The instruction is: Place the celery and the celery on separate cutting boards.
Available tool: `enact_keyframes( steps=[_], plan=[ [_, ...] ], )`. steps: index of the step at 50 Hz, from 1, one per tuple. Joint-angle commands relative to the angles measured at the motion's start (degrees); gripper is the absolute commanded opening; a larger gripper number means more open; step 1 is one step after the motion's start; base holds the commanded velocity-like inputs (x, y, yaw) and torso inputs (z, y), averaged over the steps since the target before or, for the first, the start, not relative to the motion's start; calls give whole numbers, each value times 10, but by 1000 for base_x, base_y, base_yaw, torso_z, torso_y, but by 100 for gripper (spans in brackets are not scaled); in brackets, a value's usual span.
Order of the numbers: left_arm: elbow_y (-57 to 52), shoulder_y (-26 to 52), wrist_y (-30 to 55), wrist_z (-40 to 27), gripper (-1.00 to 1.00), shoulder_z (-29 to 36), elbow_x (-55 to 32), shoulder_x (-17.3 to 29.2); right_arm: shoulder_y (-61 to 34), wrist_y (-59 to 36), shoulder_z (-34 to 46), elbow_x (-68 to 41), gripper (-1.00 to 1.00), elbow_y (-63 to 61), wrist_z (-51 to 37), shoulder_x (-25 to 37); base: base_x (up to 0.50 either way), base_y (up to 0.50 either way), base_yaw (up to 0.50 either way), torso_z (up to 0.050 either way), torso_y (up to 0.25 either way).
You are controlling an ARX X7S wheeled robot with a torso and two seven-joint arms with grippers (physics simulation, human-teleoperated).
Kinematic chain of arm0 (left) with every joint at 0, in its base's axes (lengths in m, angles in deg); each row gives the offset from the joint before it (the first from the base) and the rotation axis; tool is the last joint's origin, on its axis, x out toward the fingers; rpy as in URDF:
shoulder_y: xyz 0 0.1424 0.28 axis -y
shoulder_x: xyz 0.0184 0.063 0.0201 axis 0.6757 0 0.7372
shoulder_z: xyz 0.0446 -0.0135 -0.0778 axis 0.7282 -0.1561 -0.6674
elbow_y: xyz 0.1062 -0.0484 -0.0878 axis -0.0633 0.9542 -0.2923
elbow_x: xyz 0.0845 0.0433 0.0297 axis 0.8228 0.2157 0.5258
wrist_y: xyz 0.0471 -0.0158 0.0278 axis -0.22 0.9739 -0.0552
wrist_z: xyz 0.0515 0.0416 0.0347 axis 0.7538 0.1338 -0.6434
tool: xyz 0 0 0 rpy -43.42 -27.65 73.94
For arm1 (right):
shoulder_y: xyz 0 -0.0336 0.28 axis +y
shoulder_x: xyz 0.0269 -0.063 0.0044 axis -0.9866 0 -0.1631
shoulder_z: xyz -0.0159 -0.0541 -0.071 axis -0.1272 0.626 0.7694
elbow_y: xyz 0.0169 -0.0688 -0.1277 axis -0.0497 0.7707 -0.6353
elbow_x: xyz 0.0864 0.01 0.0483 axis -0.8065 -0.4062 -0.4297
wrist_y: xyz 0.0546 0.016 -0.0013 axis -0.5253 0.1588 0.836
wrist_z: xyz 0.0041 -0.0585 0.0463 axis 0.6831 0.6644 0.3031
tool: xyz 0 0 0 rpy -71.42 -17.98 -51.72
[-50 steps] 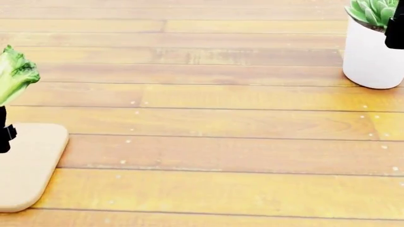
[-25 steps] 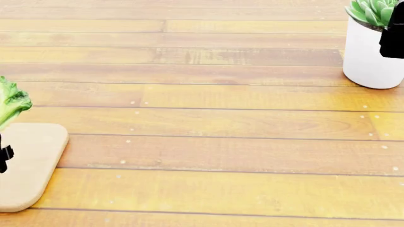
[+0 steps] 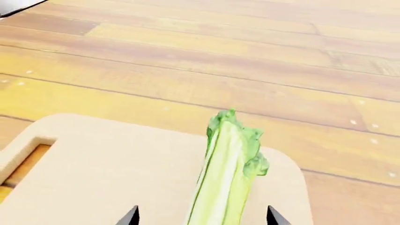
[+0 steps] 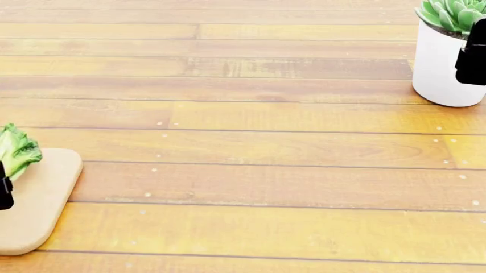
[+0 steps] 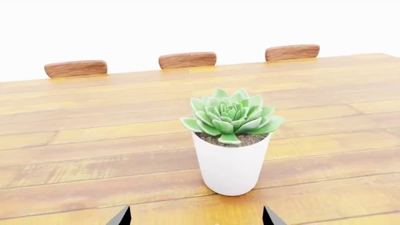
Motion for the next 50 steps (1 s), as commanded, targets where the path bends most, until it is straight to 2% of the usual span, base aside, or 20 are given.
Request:
enact_keyframes(
  steps=[1, 10, 15, 16, 19, 24, 31, 37, 41, 42, 50],
  plan=[
    [-28, 17, 14, -20, 100, -11, -21, 6, 0, -5, -1, -3, 100, -2, -1, 1, 0, 0, 0, 0, 0],
    [-99, 81, 70, -78, 100, -37, -101, 21, 7, 11, 1, -1, 100, 10, -4, -9, 0, 0, 0, 0, 0],
    [-109, 153, 112, -115, 100, -52, -163, 44, 4, 3, -2, -6, 100, 2, -2, -6, 0, 0, 0, 0, 0],
    [-90, 191, 125, -118, 100, -47, -176, 44, 0, 1, -10, -9, 100, -3, -2, -5, 0, 0, 0, 0, 0],
    [-49, 257, 129, -97, 100, -21, -155, 23, -23, -1, -29, -17, 100, -3, -5, -12, 0, 0, 0, 0, 3],
    [38, 385, 149, -51, 100, 45, -104, -14, -98, -2, 7, -13, 100, 25, 2, -21, 0, 0, 0, 0, 0],
    [112, 490, 147, -15, 100, 92, -60, -64, -211, 12, 32, -4, 100, 98, 7, -44, 0, 0, 0, 0, 0],
    [191, 585, 139, 22, 100, 127, -21, -98, -238, 11, 43, -3, 100, 112, 11, -46, 0, 0, 0, 0, 0],
    [247, 626, 120, 50, 100, 144, 5, -124, -269, 21, 54, 1, 100, 129, 18, -45, 0, 0, 0, 0, 0],
    [263, 639, 110, 60, 100, 149, 13, -133, -304, 26, 67, 8, 100, 156, 19, -53, 0, 0, 0, 0, 0],
    [310, 680, 101, 89, 100, 177, 40, -151, -340, 60, 75, 15, 100, 205, 25, -64, 0, 0, 0, 0, 0]
  ],
)
